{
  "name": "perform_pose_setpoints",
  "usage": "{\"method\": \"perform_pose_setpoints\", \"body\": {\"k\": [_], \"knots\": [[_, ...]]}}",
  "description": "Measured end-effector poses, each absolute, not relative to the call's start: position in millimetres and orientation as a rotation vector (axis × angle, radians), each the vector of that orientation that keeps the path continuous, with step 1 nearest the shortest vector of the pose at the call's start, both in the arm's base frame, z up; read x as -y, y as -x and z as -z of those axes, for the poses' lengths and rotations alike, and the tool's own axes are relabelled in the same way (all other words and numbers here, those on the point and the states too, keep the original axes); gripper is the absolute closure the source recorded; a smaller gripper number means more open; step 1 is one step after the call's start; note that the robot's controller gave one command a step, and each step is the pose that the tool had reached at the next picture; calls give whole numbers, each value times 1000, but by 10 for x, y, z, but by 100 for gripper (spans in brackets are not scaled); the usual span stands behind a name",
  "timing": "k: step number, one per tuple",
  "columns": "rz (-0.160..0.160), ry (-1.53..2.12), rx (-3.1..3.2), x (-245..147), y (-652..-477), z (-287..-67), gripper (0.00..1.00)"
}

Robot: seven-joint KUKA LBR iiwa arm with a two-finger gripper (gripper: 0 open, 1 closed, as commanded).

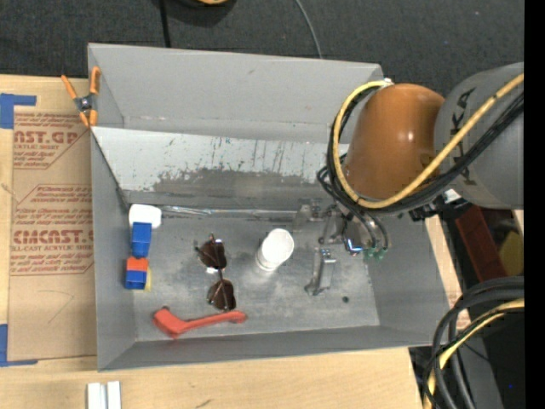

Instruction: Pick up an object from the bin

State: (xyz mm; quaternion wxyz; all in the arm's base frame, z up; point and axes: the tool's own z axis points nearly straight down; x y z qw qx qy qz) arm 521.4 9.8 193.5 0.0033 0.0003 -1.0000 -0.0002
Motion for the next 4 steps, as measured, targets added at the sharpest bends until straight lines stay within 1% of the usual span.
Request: {"method": "perform_pose_setpoints", "body": {"k": [1,2,3,4], "knots": [[1,0,3143,-98,-5229,-1981,0],[1,-161,3141,-116,-5419,-1532,0],[1,-568,3090,-150,-5649,-1380,0],[-1,-725,3065,-197,-5818,-1407,0]]}}
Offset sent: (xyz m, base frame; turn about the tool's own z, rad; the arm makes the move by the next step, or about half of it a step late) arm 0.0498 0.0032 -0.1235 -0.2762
